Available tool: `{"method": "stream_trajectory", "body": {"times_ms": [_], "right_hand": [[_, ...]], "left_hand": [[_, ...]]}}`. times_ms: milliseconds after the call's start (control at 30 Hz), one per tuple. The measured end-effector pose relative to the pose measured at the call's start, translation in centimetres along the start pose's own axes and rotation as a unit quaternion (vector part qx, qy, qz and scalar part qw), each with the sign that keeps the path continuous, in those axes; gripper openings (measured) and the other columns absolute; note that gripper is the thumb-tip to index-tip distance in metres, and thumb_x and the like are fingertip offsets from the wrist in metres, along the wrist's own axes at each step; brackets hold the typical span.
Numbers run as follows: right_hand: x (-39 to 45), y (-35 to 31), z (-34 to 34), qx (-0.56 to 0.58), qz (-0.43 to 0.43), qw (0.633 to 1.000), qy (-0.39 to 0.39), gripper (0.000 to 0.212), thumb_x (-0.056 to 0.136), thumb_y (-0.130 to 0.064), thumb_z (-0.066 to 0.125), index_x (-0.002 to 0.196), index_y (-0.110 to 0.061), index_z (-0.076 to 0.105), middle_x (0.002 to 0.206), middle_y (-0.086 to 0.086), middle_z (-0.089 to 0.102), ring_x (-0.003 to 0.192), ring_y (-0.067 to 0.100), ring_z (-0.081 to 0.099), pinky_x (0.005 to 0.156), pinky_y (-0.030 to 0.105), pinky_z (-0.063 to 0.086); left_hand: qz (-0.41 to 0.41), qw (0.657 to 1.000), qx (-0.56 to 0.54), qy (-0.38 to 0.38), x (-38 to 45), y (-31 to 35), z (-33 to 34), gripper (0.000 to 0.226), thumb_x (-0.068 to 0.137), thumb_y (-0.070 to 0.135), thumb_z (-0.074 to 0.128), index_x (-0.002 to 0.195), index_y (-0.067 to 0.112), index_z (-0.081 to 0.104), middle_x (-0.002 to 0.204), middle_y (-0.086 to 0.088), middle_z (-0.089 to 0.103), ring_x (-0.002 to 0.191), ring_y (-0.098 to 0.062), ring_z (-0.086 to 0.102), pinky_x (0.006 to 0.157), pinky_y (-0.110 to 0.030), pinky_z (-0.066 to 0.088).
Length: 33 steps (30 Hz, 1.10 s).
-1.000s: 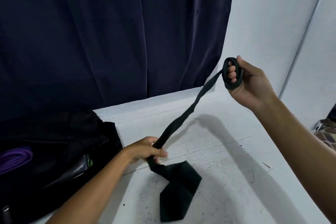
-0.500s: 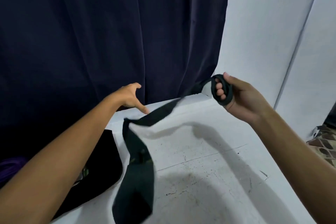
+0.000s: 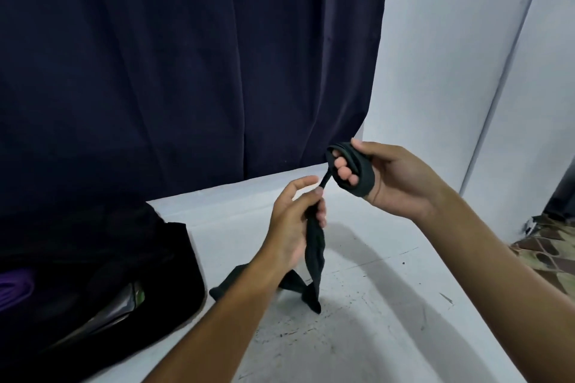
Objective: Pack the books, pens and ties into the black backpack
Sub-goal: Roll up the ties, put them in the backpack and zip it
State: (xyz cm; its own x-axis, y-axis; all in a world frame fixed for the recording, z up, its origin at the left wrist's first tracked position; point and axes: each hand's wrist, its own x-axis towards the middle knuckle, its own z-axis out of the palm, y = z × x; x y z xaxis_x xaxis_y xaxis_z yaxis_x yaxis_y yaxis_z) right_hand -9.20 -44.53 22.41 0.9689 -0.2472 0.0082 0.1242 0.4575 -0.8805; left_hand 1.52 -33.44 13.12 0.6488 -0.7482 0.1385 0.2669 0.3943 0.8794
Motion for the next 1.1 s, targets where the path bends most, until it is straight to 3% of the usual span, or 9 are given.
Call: {"method": "stream_trajectory", "body": {"times_ms": [100,200,300,400,567,667,767,900,1100], "right_hand": [[-0.4,0.1,-0.6,-0.017,0.020,1.000,0.010,0.032,0.084,-0.021,0.053,0.077,0.001,0.074,0.069,0.010,0.067,0.055,0.015,0.064,0.048,0.019,0.052],[-0.7,0.2,-0.9,-0.072,0.041,0.996,0.020,0.029,0.081,-0.023,0.053,0.072,-0.002,0.071,0.062,0.009,0.063,0.047,0.014,0.059,0.042,0.018,0.048],[-1.0,0.1,-1.3,-0.186,0.056,0.980,0.034,0.024,0.076,-0.027,0.057,0.067,-0.006,0.064,0.054,0.009,0.058,0.038,0.015,0.051,0.037,0.019,0.040],[-1.3,0.0,-2.0,-0.310,0.068,0.948,0.013,0.032,0.082,-0.026,0.060,0.056,-0.009,0.065,0.052,0.012,0.055,0.036,0.018,0.047,0.038,0.020,0.037],[-1.6,0.4,-2.4,-0.403,0.091,0.908,-0.066,0.030,0.084,-0.033,0.066,0.070,-0.007,0.072,0.061,0.016,0.062,0.044,0.021,0.056,0.044,0.023,0.042],[-1.5,0.7,-2.6,-0.378,0.099,0.911,-0.130,0.028,0.089,-0.023,0.064,0.064,-0.014,0.073,0.058,0.011,0.064,0.042,0.017,0.058,0.043,0.020,0.043],[-1.2,1.2,-2.4,-0.267,0.074,0.950,-0.146,0.021,0.081,-0.022,0.066,0.063,-0.010,0.070,0.057,0.010,0.063,0.041,0.016,0.057,0.042,0.020,0.044],[-0.1,1.4,-1.0,-0.078,0.030,0.995,-0.055,0.024,0.078,-0.024,0.062,0.070,-0.004,0.072,0.063,0.009,0.065,0.049,0.015,0.061,0.044,0.020,0.049],[1.0,0.8,0.2,0.036,-0.009,0.999,-0.025,0.039,0.096,-0.019,0.046,0.077,0.001,0.073,0.073,0.011,0.067,0.059,0.014,0.063,0.057,0.019,0.055]], "left_hand": [[0.008,1.000,0.019,0.018,0.1,0.5,-0.8,0.018,0.073,0.018,0.068,0.088,0.013,0.060,0.051,0.005,0.041,0.051,-0.010,0.037,0.057,-0.024,0.031],[0.002,0.998,0.070,0.001,0.1,1.7,-1.6,0.024,0.074,0.026,0.080,0.080,0.016,0.059,0.053,0.005,0.036,0.047,-0.009,0.028,0.047,-0.019,0.026],[-0.010,0.992,0.120,-0.022,0.5,3.2,-2.6,0.028,0.071,0.031,0.072,0.081,0.013,0.054,0.059,0.004,0.036,0.044,-0.007,0.020,0.040,-0.017,0.018],[-0.014,0.984,0.178,-0.012,1.1,4.9,-3.7,0.030,0.067,0.033,0.073,0.076,0.011,0.055,0.054,0.004,0.038,0.043,-0.009,0.023,0.039,-0.019,0.021],[-0.040,0.961,0.274,-0.020,2.0,7.0,-5.1,0.031,0.063,0.046,0.074,0.061,0.020,0.058,0.049,0.006,0.038,0.043,-0.007,0.033,0.043,-0.021,0.026],[-0.058,0.943,0.323,-0.047,2.1,7.1,-5.3,0.037,0.073,0.043,0.072,0.079,0.009,0.059,0.048,0.003,0.035,0.040,-0.008,0.031,0.045,-0.022,0.030],[0.037,0.884,0.463,0.055,2.4,5.5,-5.1,0.026,0.088,0.031,0.072,0.084,0.007,0.065,0.051,-0.002,0.057,0.042,-0.010,0.048,0.052,-0.025,0.041],[0.167,0.930,0.305,0.118,0.7,3.9,-3.5,0.007,0.095,0.004,0.056,0.097,0.009,0.061,0.069,-0.009,0.072,0.060,-0.020,0.067,0.054,-0.031,0.053],[0.208,0.953,0.211,0.059,-1.1,1.1,-0.7,0.045,0.083,-0.005,0.068,0.117,0.020,0.051,0.100,-0.006,0.075,0.091,-0.020,0.072,0.081,-0.030,0.057]]}}
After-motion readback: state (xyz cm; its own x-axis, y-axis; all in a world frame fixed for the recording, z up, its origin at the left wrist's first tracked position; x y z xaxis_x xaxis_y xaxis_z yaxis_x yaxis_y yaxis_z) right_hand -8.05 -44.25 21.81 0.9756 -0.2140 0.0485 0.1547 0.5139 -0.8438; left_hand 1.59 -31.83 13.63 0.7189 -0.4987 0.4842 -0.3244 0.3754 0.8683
